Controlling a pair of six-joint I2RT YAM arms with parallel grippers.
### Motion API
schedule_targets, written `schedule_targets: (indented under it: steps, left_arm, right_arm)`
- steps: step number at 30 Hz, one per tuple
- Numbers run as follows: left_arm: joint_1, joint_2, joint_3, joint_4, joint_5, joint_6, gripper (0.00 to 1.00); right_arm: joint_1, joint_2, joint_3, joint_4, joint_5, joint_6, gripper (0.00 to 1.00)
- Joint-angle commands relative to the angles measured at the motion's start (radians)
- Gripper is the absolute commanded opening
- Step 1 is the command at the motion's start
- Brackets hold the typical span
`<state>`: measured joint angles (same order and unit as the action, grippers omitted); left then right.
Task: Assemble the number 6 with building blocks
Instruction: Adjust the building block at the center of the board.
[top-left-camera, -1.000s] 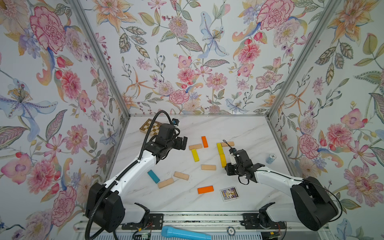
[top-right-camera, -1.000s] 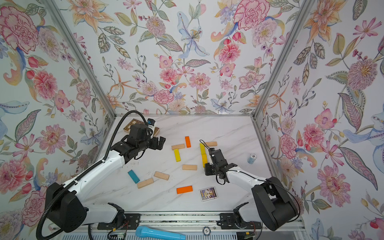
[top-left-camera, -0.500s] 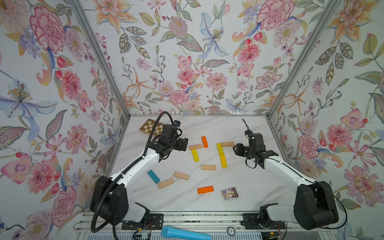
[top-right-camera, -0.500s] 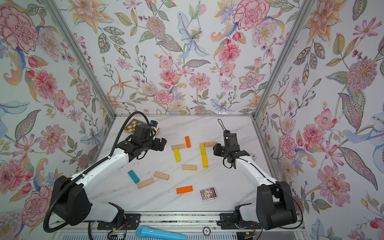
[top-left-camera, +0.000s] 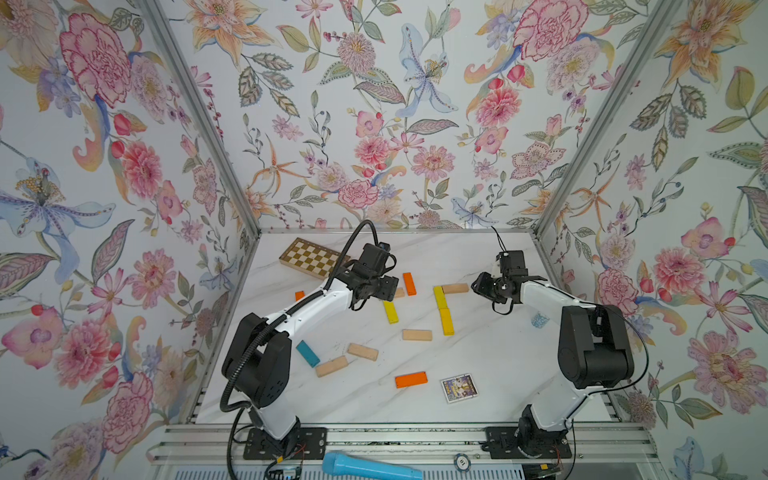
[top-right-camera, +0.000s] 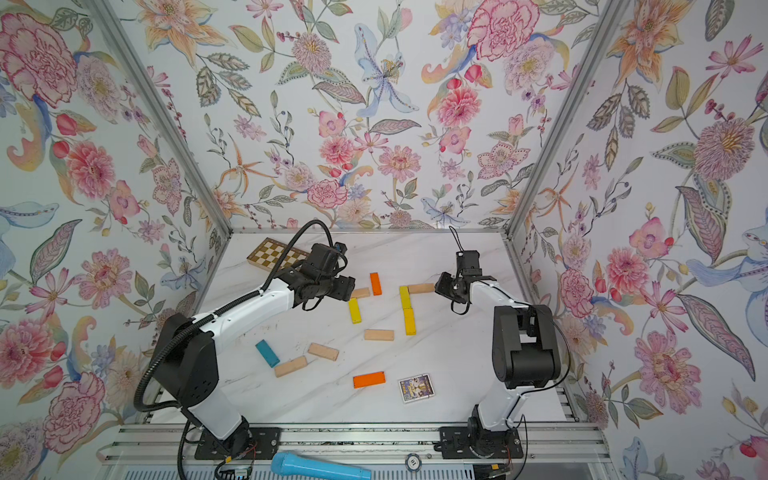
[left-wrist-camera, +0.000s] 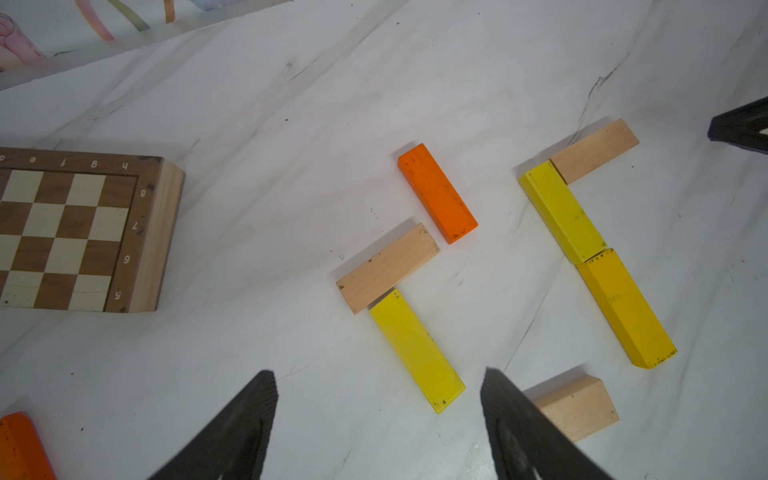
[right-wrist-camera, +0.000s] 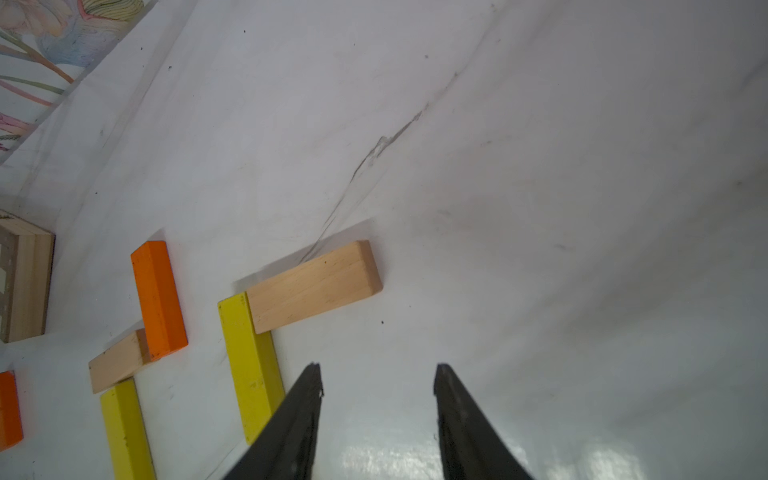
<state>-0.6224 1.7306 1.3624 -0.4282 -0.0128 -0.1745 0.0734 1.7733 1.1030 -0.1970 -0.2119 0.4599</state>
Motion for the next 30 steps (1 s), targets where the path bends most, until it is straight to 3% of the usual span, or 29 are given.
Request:
schedule_targets:
  steps: [1, 12, 30]
  left_arm:
    - [-0.031, 0.047, 0.061, -0.065, -0.050, -0.033, 0.80]
    - [-0.072, 0.086, 0.124, -0.117, -0.085, -0.057, 0.81]
    - [-0.074, 0.093, 0.120, -0.107, -0.086, -0.039, 0.82]
  right_arm:
    - [-0.018, 0.064, 0.066, 0.004, -0.058, 0.037, 0.47]
    - [-0.040, 0.208, 0.143, 0.067, -0.160, 0.095, 0.47]
    - [-0.015, 0.251, 0.153, 0.089, -0.164, 0.154, 0.43]
